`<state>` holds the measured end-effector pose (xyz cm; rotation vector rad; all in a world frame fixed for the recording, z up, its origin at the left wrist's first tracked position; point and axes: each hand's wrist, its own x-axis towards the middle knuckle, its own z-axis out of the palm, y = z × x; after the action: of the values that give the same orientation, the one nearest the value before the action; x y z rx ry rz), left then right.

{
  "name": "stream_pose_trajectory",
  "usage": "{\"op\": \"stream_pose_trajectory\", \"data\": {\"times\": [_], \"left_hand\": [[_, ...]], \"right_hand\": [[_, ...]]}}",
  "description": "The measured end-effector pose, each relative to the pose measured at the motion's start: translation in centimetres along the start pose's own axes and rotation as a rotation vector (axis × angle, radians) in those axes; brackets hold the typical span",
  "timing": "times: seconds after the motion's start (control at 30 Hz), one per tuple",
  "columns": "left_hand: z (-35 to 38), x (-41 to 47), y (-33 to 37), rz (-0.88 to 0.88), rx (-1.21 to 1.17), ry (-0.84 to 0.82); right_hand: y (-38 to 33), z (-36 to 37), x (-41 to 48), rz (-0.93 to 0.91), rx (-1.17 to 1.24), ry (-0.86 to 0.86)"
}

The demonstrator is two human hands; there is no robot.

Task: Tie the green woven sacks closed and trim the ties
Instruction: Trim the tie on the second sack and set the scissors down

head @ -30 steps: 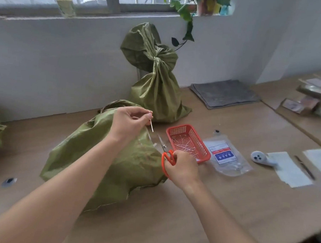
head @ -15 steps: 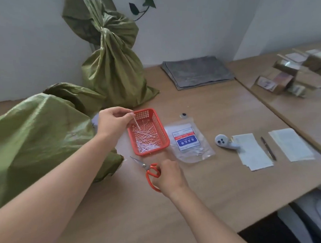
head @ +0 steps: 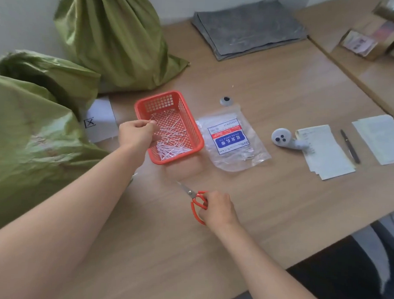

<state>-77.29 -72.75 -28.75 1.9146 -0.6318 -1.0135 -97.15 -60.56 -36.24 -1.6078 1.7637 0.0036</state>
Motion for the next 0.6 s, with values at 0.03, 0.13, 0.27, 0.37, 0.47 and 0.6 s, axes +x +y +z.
{"op": "stream_pose_trajectory", "data": {"times": [0.03,0.13,0.27,0.37,0.47,0.6], "left_hand": [[-0.1,0.0,-0.4,-0.004,0.019,-0.003],[-0.9,0.3,-1.4,-0.008,0.042,-0.013],[-1.7,0.4,-2.4,-0.016,0.064,-0.027],[-1.8,0.2,-3.3,-0.029,0.070,-0.055],[-1.8,0.0,-4.1,-0.041,0.064,-0.083],[-2.0,-0.5,-4.4,-0.057,0.060,-0.108]], "right_hand": [[0.4,0.4,0.3,0.005,0.007,-0.001],[1.1,1.4,1.1,0.020,0.022,0.027],[1.8,2.6,2.2,0.074,0.070,0.111],[2.2,3.5,2.5,0.092,0.078,0.146],[2.2,4.1,2.5,0.094,0.123,0.161],[2.0,4.2,2.2,0.086,0.128,0.172]]}}
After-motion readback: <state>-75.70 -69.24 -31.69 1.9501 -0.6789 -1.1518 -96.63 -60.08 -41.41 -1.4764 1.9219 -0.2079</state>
